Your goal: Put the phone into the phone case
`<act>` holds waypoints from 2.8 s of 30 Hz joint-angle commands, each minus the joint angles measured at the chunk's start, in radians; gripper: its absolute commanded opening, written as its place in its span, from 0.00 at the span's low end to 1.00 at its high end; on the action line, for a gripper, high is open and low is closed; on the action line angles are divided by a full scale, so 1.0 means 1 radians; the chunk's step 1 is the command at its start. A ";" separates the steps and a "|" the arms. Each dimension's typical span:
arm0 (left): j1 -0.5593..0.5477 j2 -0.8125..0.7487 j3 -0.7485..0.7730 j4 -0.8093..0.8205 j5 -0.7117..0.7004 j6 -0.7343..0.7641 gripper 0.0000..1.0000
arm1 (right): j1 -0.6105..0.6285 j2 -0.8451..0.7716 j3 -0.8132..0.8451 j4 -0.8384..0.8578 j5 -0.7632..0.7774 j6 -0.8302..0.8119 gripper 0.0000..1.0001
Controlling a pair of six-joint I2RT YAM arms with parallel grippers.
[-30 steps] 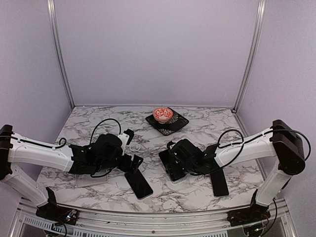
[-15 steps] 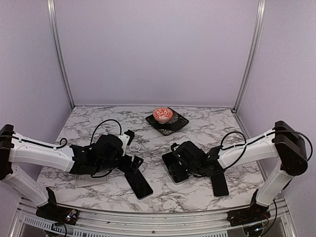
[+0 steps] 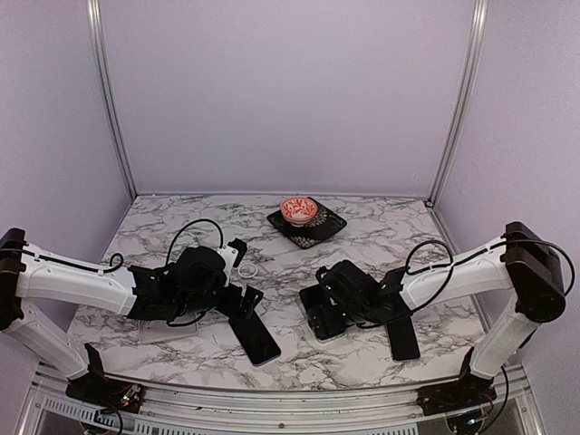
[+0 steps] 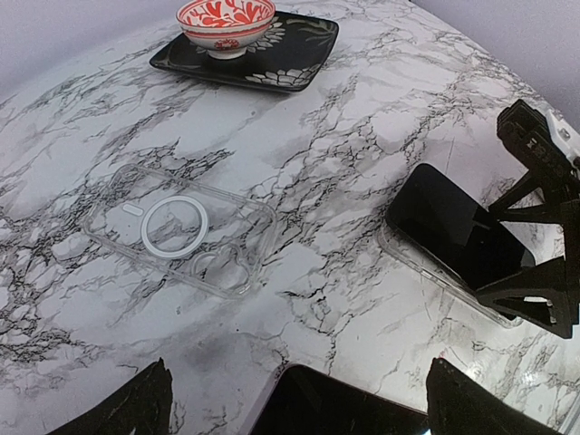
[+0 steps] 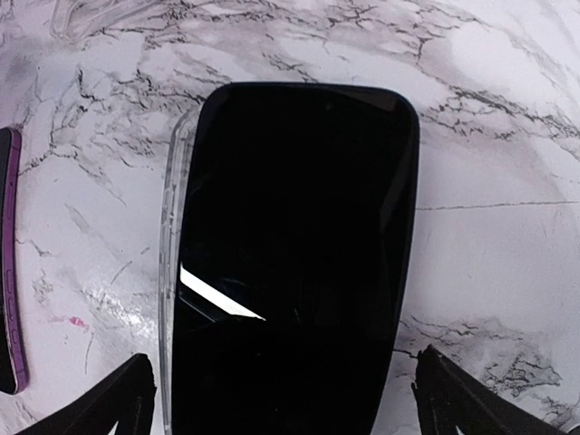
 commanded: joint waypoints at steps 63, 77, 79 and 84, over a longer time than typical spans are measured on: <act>0.094 0.196 0.118 0.385 0.395 -0.335 0.99 | 0.029 -0.052 0.095 -0.076 0.026 0.016 0.41; 0.096 0.293 0.163 0.691 0.474 -0.496 0.88 | 0.064 -0.238 0.098 0.136 0.093 -0.135 0.41; 0.093 0.296 0.176 0.701 0.481 -0.483 0.86 | 0.071 -0.241 0.108 0.152 0.093 -0.156 0.41; 0.090 0.304 0.183 0.728 0.491 -0.495 0.67 | 0.088 -0.249 0.131 0.176 0.098 -0.203 0.41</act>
